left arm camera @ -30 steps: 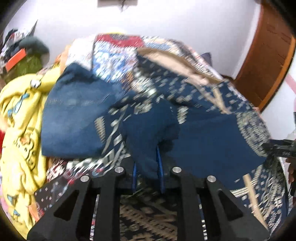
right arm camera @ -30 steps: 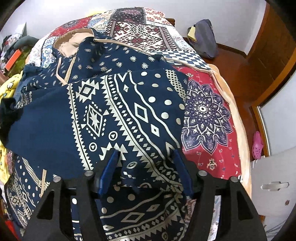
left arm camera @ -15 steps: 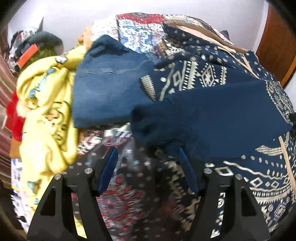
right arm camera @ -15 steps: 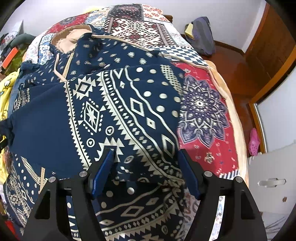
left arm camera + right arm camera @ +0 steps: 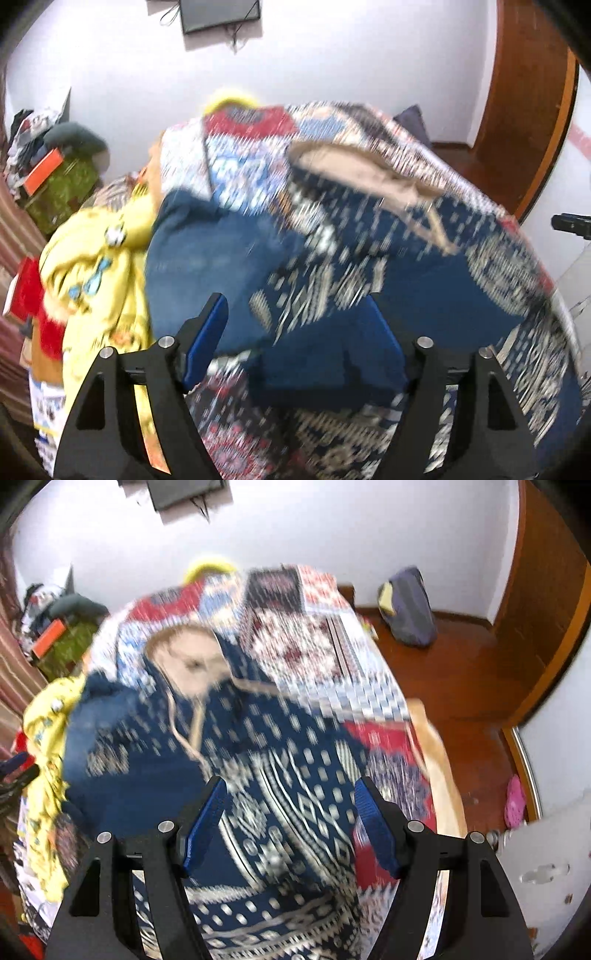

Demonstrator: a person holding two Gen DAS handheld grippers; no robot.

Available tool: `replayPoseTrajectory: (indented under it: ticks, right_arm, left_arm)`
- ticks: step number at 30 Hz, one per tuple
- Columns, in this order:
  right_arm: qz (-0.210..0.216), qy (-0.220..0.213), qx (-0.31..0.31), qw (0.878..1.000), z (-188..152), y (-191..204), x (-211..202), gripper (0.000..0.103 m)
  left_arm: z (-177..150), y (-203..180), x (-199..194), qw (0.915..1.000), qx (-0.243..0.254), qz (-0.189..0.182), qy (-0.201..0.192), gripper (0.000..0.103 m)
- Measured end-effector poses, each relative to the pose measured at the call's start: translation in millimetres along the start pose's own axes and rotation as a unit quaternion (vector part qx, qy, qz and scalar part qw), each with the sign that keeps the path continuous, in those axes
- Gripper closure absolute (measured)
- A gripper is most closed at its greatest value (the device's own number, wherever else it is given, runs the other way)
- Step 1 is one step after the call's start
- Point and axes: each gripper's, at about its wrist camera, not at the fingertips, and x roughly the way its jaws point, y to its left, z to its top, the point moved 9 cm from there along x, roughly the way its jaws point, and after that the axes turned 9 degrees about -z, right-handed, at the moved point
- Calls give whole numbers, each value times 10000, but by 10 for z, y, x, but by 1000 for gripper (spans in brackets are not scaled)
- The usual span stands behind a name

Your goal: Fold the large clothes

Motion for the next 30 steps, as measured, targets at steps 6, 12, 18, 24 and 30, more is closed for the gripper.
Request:
replayPoseTrajectory:
  ticks: [6,12,18,24,30]
  right_arm:
    - [198,-386,-103,9990,512,266,-36,35]
    - [205,-223,-246,9992,809,513,416,35]
    - [235,266,-239,9991,946,732,1104,35]
    - [319,735,-34,9968,973,918,1754,35]
    - [-269,593,-197,9977,1053,923,2098,54]
  left_arm:
    - [576,-200,241,9993,-53,-330,-185,22]
    - [869,-216,808,9979,-400,-517,23,21]
    - [998,-131,1488,9891,-1174,-842,278,21]
    - [954,-75,2160,9692,-1954,-1300,749,28]
    - [863,-16,2570,9496,-2546,-1577,930,47]
